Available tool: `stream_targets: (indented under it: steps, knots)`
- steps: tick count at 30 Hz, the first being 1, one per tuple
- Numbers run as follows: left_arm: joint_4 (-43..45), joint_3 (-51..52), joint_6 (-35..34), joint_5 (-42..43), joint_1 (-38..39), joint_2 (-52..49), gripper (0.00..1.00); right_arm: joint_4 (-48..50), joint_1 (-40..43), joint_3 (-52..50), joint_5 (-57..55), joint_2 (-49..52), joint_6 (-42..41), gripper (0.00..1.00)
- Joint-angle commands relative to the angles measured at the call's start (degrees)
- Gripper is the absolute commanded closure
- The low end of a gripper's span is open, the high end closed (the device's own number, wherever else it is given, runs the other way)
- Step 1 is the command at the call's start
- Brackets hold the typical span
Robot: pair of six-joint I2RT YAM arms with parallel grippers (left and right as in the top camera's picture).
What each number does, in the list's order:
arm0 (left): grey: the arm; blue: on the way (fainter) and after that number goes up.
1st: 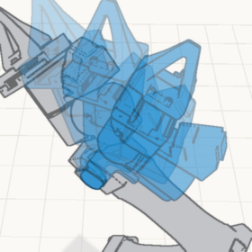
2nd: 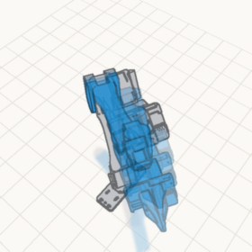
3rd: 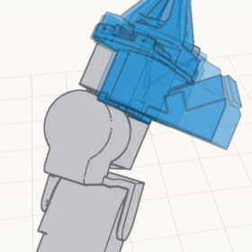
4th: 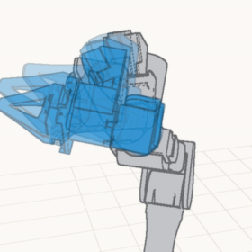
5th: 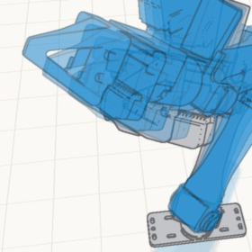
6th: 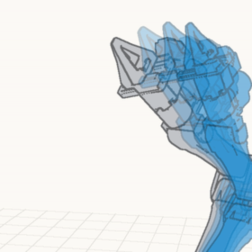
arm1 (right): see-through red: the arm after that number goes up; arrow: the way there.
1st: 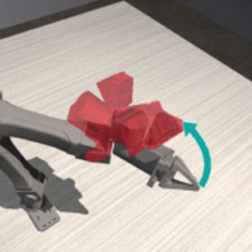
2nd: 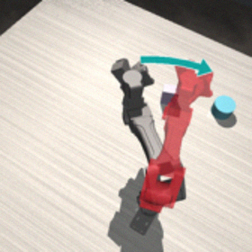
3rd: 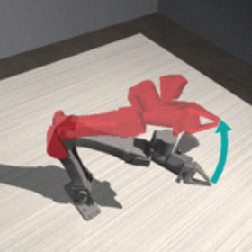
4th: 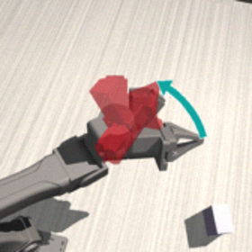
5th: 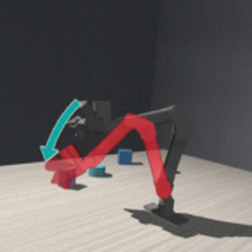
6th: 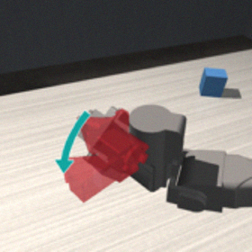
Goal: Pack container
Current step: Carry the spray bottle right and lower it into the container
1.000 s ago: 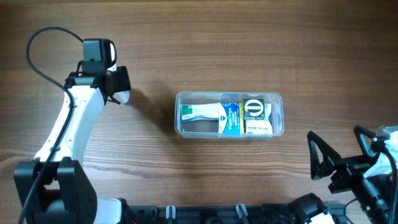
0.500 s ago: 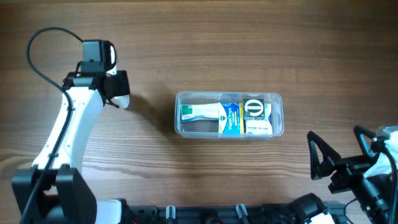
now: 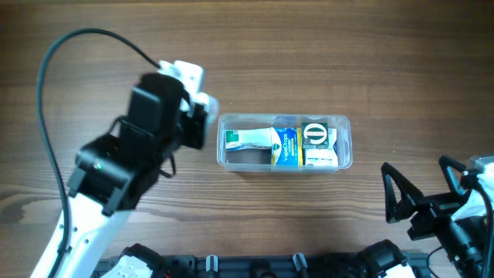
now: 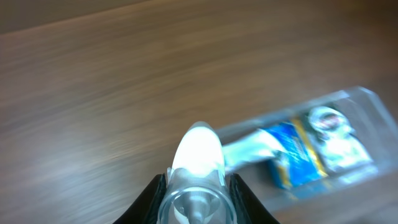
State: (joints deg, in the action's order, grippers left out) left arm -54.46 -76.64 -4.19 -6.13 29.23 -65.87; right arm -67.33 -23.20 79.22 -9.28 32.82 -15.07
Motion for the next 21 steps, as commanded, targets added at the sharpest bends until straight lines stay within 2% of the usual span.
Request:
stream_targets:
  steps: [1,12,21]
  knots:
    - [0.24,-1.36,-0.96,0.26,7.54,-1.29,0.86,0.11,-0.20,0.15,-0.83,-0.04,0.46,0.00]
    - [0.39,-1.36,-0.59,1.53,15.63,-21.11,0.87,0.11,-0.20,0.15,-0.83,-0.04,0.46,0.00]
    - [1.49,-1.36,-0.57,2.86,16.04,-30.60,0.88,0.11,-0.17,0.15,-0.81,-0.04,0.48,0.00]
